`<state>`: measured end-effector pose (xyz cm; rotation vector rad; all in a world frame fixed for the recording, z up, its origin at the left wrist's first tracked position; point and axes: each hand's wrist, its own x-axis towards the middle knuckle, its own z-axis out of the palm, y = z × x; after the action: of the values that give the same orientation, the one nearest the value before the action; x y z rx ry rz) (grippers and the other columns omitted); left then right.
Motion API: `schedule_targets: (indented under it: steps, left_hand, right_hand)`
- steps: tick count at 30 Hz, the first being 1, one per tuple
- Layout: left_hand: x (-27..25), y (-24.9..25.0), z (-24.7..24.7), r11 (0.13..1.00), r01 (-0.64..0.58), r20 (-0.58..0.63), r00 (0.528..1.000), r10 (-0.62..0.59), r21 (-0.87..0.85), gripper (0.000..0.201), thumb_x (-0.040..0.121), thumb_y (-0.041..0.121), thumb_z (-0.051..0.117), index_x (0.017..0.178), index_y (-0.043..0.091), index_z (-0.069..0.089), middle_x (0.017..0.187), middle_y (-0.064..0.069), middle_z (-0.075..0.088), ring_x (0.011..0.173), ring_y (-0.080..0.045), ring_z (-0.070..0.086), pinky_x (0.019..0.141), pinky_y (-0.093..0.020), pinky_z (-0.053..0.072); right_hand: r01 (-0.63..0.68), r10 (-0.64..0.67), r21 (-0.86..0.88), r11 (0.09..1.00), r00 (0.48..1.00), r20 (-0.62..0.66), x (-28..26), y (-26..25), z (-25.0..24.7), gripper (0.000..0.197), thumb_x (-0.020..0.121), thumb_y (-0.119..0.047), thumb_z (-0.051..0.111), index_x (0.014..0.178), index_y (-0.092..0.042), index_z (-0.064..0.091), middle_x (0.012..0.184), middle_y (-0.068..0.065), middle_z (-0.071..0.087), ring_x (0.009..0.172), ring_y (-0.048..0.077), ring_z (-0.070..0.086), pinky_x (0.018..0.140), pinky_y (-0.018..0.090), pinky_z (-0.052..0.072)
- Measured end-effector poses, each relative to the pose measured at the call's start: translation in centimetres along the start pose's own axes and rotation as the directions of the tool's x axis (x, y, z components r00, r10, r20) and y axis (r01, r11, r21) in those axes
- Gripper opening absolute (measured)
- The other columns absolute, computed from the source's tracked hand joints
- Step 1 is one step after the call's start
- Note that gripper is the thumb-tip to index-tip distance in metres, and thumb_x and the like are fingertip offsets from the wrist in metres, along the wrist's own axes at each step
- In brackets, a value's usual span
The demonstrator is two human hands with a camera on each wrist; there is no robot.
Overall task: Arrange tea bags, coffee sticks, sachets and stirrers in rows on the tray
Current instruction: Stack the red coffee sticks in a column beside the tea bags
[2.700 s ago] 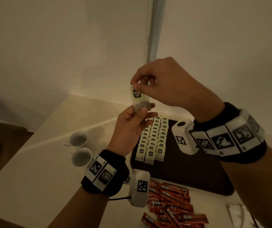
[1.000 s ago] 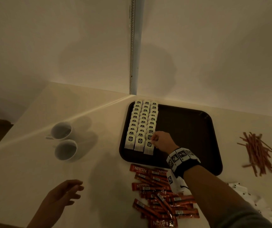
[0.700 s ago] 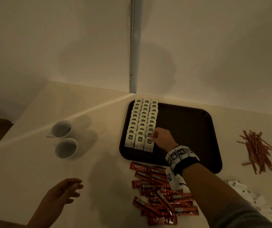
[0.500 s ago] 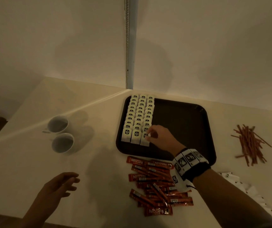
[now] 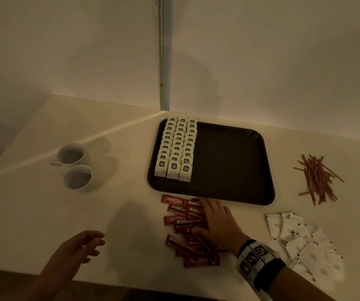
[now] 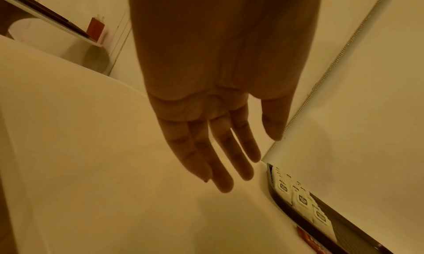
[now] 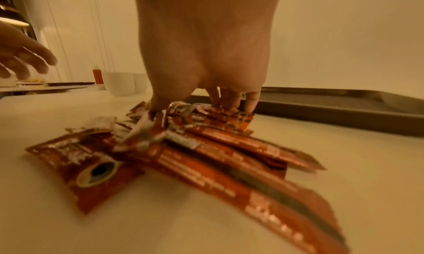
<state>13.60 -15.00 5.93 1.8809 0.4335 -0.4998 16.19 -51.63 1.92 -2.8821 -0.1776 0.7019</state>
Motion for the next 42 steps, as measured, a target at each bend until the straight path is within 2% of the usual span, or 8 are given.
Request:
schedule_targets:
  steps: [7,13,24,30,33,37,39,42]
  left_hand:
    - [-1.4,-0.6,-0.3,1.0,-0.02,-0.007,1.0,0.02,0.023,0.015,0.093,0.007,0.054,0.096,0.012,0.069,0.085,-0.001,0.074,0.083,-0.028,0.067,0.07,-0.035,0.049]
    - [-2.2,-1.1,-0.4,0.999,-0.012,-0.008,1.0,0.012,0.03,0.015,0.093,0.007,0.055,0.097,0.012,0.069,0.086,-0.001,0.074,0.084,-0.029,0.067,0.071,-0.036,0.048]
    - [-2.1,-0.4,0.2,0.995,-0.069,0.026,0.997,0.067,0.067,0.014,0.093,0.01,0.056,0.096,0.016,0.068,0.086,0.004,0.074,0.081,-0.023,0.069,0.074,-0.036,0.05]
    - [-0.8,2.6,2.0,0.98,-0.153,0.122,0.983,0.137,0.129,0.013,0.095,0.015,0.056,0.098,0.019,0.068,0.089,0.01,0.073,0.079,-0.015,0.069,0.076,-0.036,0.051]
    - [0.5,5.6,4.1,0.957,-0.268,0.184,0.952,0.245,0.114,0.009,0.094,0.023,0.059,0.099,0.022,0.066,0.094,0.01,0.071,0.082,-0.01,0.068,0.077,-0.032,0.052]
    - [2.4,10.4,7.8,0.932,-0.361,0.298,0.89,0.345,0.0,0.024,0.09,0.019,0.063,0.112,0.028,0.059,0.114,0.005,0.065,0.101,-0.011,0.064,0.077,-0.021,0.051]
    - [3.0,12.8,9.8,0.945,-0.31,0.434,0.841,0.324,-0.105,0.041,0.087,0.021,0.066,0.123,0.032,0.051,0.123,0.007,0.06,0.11,-0.013,0.061,0.082,-0.022,0.051]
    - [3.5,15.9,12.7,0.954,-0.14,0.594,0.756,0.276,-0.264,0.055,0.087,0.014,0.066,0.134,0.03,0.041,0.127,-0.005,0.06,0.114,-0.021,0.062,0.094,-0.039,0.052]
  right_hand:
    - [0.032,-0.031,0.027,0.999,0.999,-0.031,0.4,-0.4,0.6,0.095,0.069,-0.079,0.007,0.143,-0.021,0.024,0.147,0.002,0.025,0.133,0.02,0.025,0.11,0.037,0.022]
    - [0.0,0.002,0.095,0.996,1.0,-0.02,0.8,-0.7,0.6,0.052,0.097,-0.047,0.037,0.141,-0.02,0.028,0.149,0.003,0.026,0.134,0.021,0.025,0.111,0.039,0.024]
    - [0.046,-0.047,0.121,0.992,0.999,0.007,1.1,-1.2,-0.8,0.064,0.092,-0.04,0.052,0.145,-0.018,0.023,0.15,0.005,0.027,0.137,0.021,0.025,0.113,0.035,0.022]
    - [0.084,-0.086,0.169,0.982,0.996,0.001,1.3,-0.6,-3.3,0.045,0.092,-0.034,0.054,0.132,-0.017,0.042,0.133,0.001,0.043,0.12,0.015,0.041,0.106,0.029,0.035]
    - [0.056,-0.063,0.332,0.942,0.998,0.011,0.9,-0.7,-5.5,0.024,0.097,-0.028,0.045,0.119,-0.019,0.049,0.121,0.0,0.052,0.109,0.012,0.05,0.097,0.027,0.043]
    - [0.135,-0.116,0.643,0.754,0.991,-0.072,0.2,-1.9,-9.3,0.013,0.099,-0.018,0.041,0.098,-0.026,0.051,0.095,-0.004,0.058,0.088,0.008,0.059,0.075,0.021,0.052]
    - [0.206,-0.125,0.764,0.611,0.979,-0.164,-0.2,-3.1,-11.2,0.017,0.098,-0.014,0.042,0.094,-0.027,0.052,0.088,-0.008,0.057,0.075,-0.005,0.058,0.064,0.014,0.048]
    - [0.308,-0.098,0.769,0.56,0.946,-0.308,0.2,-4.6,-13.3,0.014,0.097,-0.016,0.045,0.094,-0.027,0.053,0.088,-0.008,0.057,0.075,-0.005,0.056,0.07,0.013,0.046]
